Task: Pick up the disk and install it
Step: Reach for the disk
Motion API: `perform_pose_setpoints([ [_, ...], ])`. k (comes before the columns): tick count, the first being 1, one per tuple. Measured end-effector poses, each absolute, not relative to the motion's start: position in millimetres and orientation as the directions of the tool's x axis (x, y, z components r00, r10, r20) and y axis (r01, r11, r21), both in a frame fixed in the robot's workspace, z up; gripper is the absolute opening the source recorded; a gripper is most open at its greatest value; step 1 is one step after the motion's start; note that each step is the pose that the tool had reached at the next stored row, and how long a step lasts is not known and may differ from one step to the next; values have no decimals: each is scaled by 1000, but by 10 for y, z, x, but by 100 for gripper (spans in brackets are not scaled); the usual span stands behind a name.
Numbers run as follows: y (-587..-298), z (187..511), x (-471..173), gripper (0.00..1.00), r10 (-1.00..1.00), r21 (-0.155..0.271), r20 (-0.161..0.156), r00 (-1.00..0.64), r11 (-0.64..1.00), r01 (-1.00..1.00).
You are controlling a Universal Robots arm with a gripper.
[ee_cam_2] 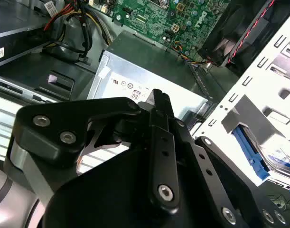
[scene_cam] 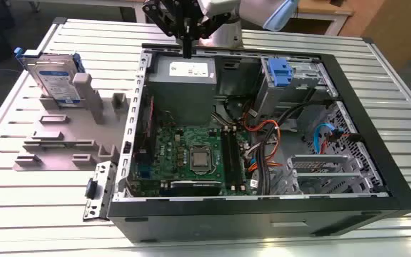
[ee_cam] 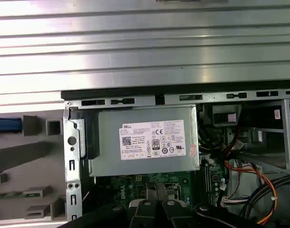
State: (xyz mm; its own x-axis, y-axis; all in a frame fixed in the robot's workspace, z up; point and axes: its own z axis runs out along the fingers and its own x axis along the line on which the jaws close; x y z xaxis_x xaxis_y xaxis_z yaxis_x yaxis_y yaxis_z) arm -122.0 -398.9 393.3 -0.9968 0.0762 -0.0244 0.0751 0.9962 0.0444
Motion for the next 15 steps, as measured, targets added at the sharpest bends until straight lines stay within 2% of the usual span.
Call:
perform_pose_setpoints([
  [15, -3989, 3932, -1282, 11, 76, 44, -24, -997, 996, 75],
])
